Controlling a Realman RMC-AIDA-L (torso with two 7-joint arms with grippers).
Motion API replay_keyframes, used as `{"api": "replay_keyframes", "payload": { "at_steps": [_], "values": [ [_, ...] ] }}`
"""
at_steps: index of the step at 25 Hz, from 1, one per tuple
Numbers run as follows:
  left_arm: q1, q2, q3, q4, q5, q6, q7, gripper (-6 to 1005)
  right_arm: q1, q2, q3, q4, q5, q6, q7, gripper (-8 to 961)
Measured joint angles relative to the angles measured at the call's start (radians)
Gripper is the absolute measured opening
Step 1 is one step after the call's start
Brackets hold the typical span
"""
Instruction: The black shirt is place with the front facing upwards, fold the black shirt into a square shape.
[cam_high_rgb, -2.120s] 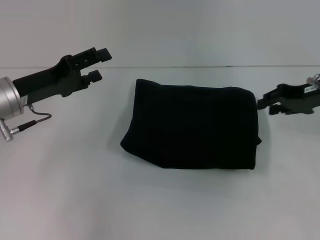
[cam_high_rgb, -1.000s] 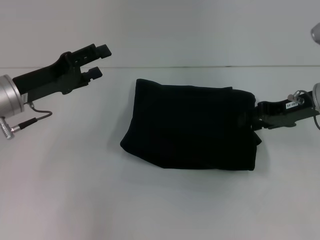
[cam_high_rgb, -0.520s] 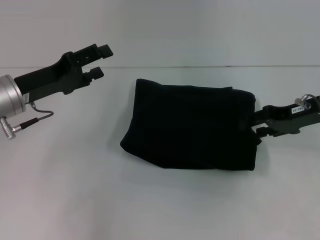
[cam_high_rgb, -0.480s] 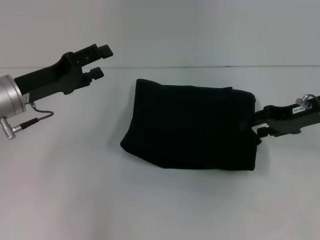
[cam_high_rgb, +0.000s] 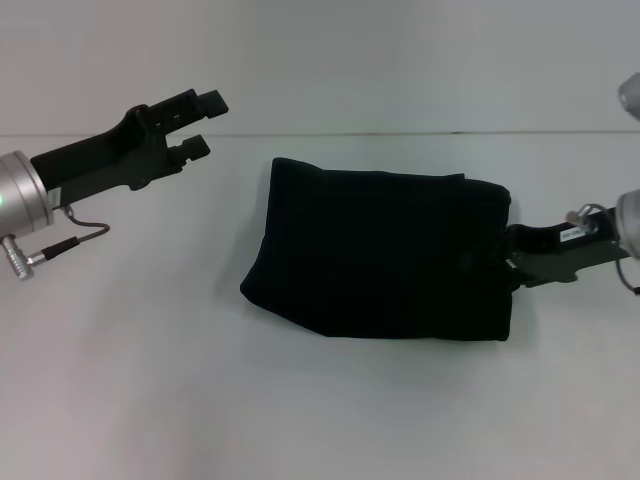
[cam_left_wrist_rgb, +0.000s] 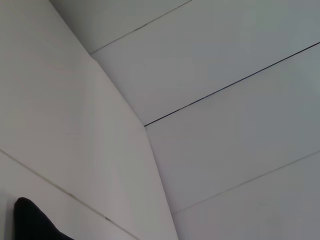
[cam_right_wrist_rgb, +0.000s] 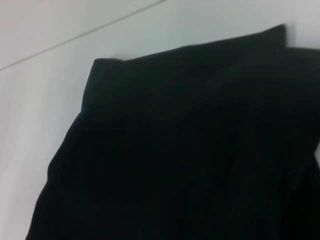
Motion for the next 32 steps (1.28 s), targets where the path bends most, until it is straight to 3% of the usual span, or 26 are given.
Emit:
{"api": "replay_keyframes", "payload": {
  "at_steps": [4, 10, 32],
  "values": [
    [0.001, 0.000, 0.001, 0.000, 0.000, 0.001, 0.000, 842, 0.008, 0.016, 0.003, 0.007, 0.002, 0.015, -0.001, 675],
    [0.006, 0.000, -0.001, -0.001, 0.000, 0.003, 0.000, 842, 0.008, 0.017, 0.007, 0.006, 0.036, 0.005, -0.004, 674],
    [0.004, -0.002, -0.002, -0.009, 0.000, 0.002, 0.000, 842, -0.010, -0.025, 0.037, -0.008, 0.172, -0.089, -0.029, 671]
  ]
}}
